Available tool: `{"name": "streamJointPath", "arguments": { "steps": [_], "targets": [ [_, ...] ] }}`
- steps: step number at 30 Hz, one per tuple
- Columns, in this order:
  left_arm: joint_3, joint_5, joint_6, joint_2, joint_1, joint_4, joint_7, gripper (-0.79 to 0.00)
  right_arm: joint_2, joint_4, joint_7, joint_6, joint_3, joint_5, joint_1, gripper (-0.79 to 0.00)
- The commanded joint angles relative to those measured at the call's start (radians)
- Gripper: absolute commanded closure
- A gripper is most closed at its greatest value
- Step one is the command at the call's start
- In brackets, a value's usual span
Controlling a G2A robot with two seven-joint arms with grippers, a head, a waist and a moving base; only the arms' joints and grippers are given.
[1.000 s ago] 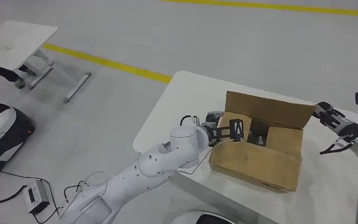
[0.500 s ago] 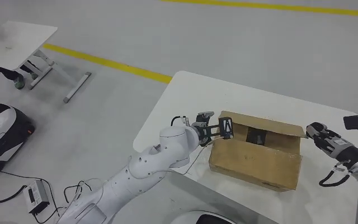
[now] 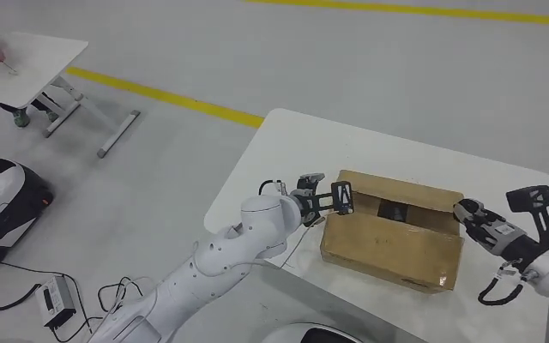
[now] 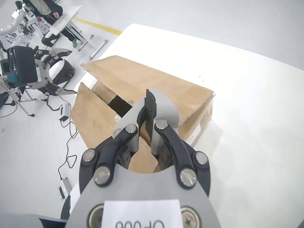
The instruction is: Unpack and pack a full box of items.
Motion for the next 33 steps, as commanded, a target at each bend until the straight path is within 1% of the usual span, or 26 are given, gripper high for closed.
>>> {"name": "streamJointPath", "arguments": {
  "steps": [1,7,11,20,23,28,33],
  "targets": [
    [0.003,0.002,0.0,-0.002,-0.003,0.009,0.002,-0.785,-0.005,0.004,-0.004,0.017,-0.042,-0.008,0.016,0.0],
    [0.0,-0.008,0.002,-0.006,-0.01,0.011,0.004,-0.785,-0.02,0.037,-0.035,0.051,-0.154,-0.037,0.043,0.0],
    [-0.016,-0.018,-0.008,-0.005,0.0,-0.014,-0.006,-0.785,-0.027,0.056,-0.066,0.063,-0.193,-0.058,0.047,0.0],
    [-0.132,-0.124,-0.074,0.015,0.087,-0.108,-0.038,-0.785,-0.035,0.093,-0.1,0.094,-0.217,-0.073,0.063,0.0],
    [-0.152,-0.135,-0.097,0.021,0.11,-0.128,-0.051,-0.785,-0.038,0.1,-0.115,0.1,-0.23,-0.096,0.063,0.0],
    [-0.157,-0.117,-0.122,0.026,0.134,-0.107,-0.072,-0.785,-0.042,0.111,-0.138,0.107,-0.245,-0.117,0.058,0.0],
    [-0.138,-0.085,-0.132,0.028,0.152,-0.043,-0.054,-0.785,-0.044,0.116,-0.145,0.107,-0.247,-0.118,0.054,0.0]
  ]
}}
